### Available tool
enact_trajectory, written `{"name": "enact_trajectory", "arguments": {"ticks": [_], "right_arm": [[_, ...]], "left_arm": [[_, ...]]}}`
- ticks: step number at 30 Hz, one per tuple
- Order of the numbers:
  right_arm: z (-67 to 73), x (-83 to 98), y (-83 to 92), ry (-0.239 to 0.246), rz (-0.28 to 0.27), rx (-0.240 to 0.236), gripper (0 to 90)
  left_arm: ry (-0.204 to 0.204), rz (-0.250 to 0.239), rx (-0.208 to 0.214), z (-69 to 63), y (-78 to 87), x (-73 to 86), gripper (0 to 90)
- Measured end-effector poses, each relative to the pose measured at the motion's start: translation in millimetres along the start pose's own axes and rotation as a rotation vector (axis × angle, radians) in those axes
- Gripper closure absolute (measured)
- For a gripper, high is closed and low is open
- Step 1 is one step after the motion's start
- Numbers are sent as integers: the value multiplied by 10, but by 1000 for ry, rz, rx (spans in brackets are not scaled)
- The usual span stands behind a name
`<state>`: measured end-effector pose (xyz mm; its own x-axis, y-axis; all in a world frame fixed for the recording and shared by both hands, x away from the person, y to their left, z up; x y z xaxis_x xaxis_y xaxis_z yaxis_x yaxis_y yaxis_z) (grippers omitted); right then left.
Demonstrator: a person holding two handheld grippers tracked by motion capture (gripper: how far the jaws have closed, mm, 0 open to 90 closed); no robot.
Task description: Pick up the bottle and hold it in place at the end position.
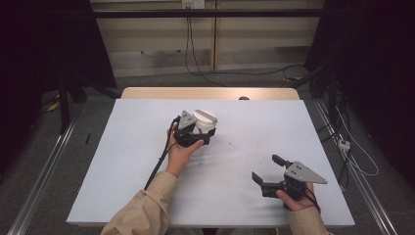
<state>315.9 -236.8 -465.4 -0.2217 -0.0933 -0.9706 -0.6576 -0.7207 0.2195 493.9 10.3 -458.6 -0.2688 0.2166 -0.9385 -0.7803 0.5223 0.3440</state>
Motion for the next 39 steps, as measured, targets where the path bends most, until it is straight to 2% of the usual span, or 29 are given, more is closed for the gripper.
{"name": "enact_trajectory", "arguments": {"ticks": [5,14,39], "right_arm": [[-3,0,4,-3,-2,1,38],[-4,3,0,-3,0,1,38],[-2,3,1,-6,-3,-2,38]], "left_arm": [[4,3,-1,-20,-24,4,185],[-17,7,-9,-41,-73,-8,185],[-6,16,-7,-76,-172,-2,185]]}}
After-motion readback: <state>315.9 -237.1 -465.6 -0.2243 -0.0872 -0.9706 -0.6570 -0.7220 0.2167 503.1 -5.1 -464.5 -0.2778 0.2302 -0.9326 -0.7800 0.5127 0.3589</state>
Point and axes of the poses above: each handheld gripper's, and its own axes: y roughly backward along the jaws, x roughly out of its underside, z roughly to its left, the point moved 5 cm from there along -y, roughly forward along the jaws, and after that the axes turned 14 degrees about -x, right-handed, at the moved point
